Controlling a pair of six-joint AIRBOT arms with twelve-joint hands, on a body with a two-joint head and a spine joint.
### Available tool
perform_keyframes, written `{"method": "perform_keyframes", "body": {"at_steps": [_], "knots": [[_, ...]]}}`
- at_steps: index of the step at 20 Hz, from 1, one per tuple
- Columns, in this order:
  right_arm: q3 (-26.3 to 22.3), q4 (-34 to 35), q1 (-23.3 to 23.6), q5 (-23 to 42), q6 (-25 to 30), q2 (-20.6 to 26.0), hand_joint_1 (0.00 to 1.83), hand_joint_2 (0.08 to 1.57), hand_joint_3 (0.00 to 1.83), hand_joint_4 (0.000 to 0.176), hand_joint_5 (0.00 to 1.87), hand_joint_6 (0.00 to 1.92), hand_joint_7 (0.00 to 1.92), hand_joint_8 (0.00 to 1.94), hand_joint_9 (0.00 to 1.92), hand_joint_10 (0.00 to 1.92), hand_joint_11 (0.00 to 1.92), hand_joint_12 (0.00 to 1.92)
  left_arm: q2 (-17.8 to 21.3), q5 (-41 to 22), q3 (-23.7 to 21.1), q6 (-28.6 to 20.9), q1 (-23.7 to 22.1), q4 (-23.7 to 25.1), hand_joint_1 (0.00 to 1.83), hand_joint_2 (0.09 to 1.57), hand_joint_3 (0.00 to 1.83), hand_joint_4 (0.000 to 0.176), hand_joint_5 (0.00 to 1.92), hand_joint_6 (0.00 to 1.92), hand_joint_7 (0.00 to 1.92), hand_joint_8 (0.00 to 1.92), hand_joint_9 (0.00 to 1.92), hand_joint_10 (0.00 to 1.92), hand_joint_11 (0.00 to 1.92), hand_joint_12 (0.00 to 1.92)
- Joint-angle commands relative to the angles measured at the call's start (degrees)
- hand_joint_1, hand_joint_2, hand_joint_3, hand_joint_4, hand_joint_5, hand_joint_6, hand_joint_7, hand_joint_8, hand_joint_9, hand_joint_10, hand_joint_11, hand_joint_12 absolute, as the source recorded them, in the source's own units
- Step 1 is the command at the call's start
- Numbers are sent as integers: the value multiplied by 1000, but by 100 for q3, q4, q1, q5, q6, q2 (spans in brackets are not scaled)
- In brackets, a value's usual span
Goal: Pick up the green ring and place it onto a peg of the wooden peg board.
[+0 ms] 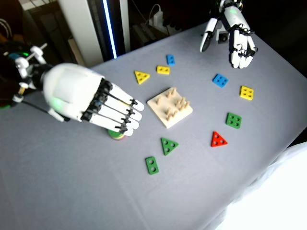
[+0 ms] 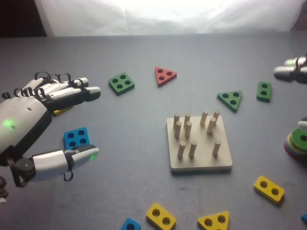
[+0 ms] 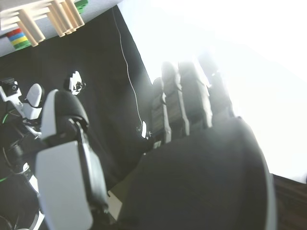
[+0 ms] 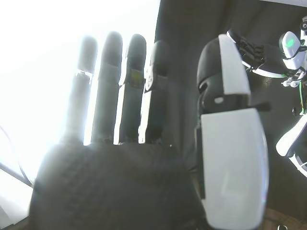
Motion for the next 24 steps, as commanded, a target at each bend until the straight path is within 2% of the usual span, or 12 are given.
{"method": "perform_keyframes", "body": {"at_steps": [1,4,5,8,9,12,15,20,21,22,23,24], "knots": [[40,57,20,530,-7,8,930,1171,1,52,392,8,319,7,313,13,55,726,-63,-750,-13,-47,-12,78,903,1027,4,15,527,4,291,2,284,33,0,912],[99,50,20,93,-109,9,964,1061,0,54,341,0,302,0,312,3,80,727,-63,-764,-11,-57,-11,78,898,1028,0,12,528,2,295,1,278,12,0,946],[142,51,20,-151,-157,6,964,1016,0,87,287,0,266,0,291,0,78,729,-69,-772,-17,-58,-1,78,907,1027,0,4,531,3,294,1,279,11,0,940],[210,42,20,-562,-232,-35,982,961,0,91,285,1,280,2,350,11,167,784,-77,-781,-17,-78,11,78,867,1043,3,0,537,3,305,3,306,12,0,971],[236,26,20,-680,-254,-52,964,952,0,109,281,0,282,1,377,18,192,802,-77,-781,-16,-79,11,78,857,1046,4,3,539,3,305,3,306,11,0,968],[377,3,37,-1026,-278,-157,1004,904,0,107,301,0,286,3,328,5,86,911,-90,-775,-5,-79,12,76,819,1060,4,30,520,1,294,3,299,5,0,926],[561,2,157,-1437,-339,-330,972,920,1,128,325,2,317,3,365,7,128,919,-101,-776,-4,-79,13,75,850,1074,3,4,525,2,299,2,299,2,0,906],[756,-74,337,-1777,-359,-561,1058,943,1,65,539,6,524,6,567,11,263,922,-103,-786,-5,-97,50,54,846,1071,0,23,519,0,296,1,291,2,0,937],[769,-74,379,-1844,-437,-583,1075,968,2,64,580,3,561,4,587,7,233,929,-103,-791,-4,-99,54,50,848,1069,0,26,515,0,298,2,292,2,0,941],[772,-74,436,-1930,-547,-594,1149,1002,2,40,665,6,644,8,652,15,236,994,-103,-798,-4,-101,56,50,850,1076,2,11,523,3,303,3,293,2,0,939],[772,-74,487,-2024,-674,-603,1180,1048,4,57,709,4,701,10,726,33,210,1174,-103,-810,-5,-105,64,50,843,1081,2,15,519,1,300,1,284,4,0,874],[771,-74,510,-2067,-731,-603,1217,1070,3,40,728,3,739,12,777,46,197,1258,-102,-814,-6,-112,72,50,838,1080,1,20,515,0,299,0,279,3,0,859]]}}
